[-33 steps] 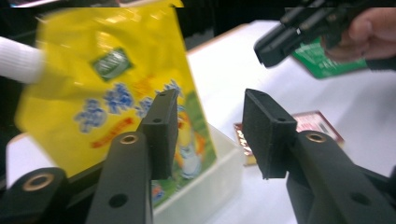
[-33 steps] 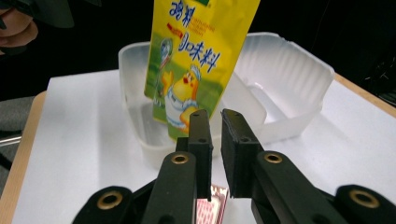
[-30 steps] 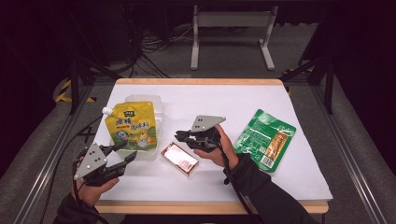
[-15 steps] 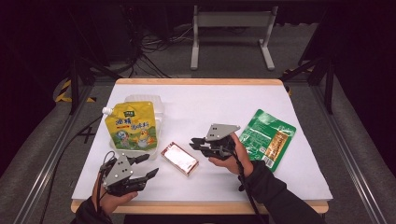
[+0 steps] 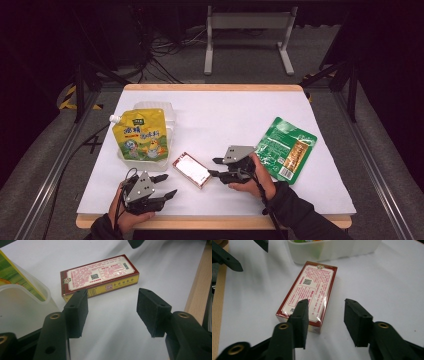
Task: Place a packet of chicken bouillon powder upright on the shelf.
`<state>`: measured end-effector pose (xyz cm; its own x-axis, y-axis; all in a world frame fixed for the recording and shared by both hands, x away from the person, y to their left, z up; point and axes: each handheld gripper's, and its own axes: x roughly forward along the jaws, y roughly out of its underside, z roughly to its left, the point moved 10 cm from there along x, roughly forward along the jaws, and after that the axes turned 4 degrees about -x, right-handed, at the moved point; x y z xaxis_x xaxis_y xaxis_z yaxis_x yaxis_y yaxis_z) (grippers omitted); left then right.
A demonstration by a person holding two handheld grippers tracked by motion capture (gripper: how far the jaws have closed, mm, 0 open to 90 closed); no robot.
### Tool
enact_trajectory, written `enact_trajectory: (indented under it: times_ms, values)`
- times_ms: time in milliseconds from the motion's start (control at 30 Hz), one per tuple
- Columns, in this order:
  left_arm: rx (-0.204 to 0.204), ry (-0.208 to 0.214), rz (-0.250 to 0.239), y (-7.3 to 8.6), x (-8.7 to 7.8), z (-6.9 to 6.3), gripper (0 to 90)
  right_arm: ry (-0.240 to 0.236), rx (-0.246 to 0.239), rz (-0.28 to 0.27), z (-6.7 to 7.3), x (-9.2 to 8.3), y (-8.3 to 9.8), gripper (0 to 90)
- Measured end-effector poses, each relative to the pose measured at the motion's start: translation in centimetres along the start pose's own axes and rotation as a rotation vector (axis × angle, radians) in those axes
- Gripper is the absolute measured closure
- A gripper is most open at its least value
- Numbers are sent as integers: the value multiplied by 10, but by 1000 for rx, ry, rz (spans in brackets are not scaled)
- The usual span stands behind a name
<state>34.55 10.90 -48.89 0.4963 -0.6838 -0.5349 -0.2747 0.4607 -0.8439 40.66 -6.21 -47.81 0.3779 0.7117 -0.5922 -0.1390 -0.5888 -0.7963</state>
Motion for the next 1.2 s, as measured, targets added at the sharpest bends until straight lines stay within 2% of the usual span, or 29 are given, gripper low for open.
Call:
enact_trajectory:
  times_ms: [67, 167, 233, 467, 600, 667, 833, 933, 1067, 1200]
  values:
    - [-7, 12, -4, 0, 2, -1, 426, -7, 30, -2, 5, 2, 2, 445]
    - [-4, 14, 10, 2, 5, -1, 413, -25, 22, 21, 11, 9, 6, 320]
    - [-4, 8, 16, 3, 7, 1, 401, -35, 57, 20, 14, 13, 6, 287]
    - [-19, 2, 16, 3, 8, 4, 366, -51, 57, 56, 23, 28, 9, 227]
    - [-26, 3, 20, 4, 9, 4, 357, -53, 53, 94, 27, 37, 14, 211]
    - [-26, 3, 18, 4, 8, 4, 350, -34, 45, 117, 28, 40, 16, 212]
    - [-26, -3, 23, 5, 8, 6, 344, -20, 70, 119, 25, 42, 18, 221]
    - [-29, -2, 23, 6, 8, 7, 333, -25, 63, 111, 26, 39, 18, 282]
    - [-33, 3, 26, 6, 9, 6, 325, -21, 64, 109, 25, 38, 19, 295]
    - [-33, 5, 21, 5, 8, 6, 322, -7, 64, 106, 17, 33, 19, 316]
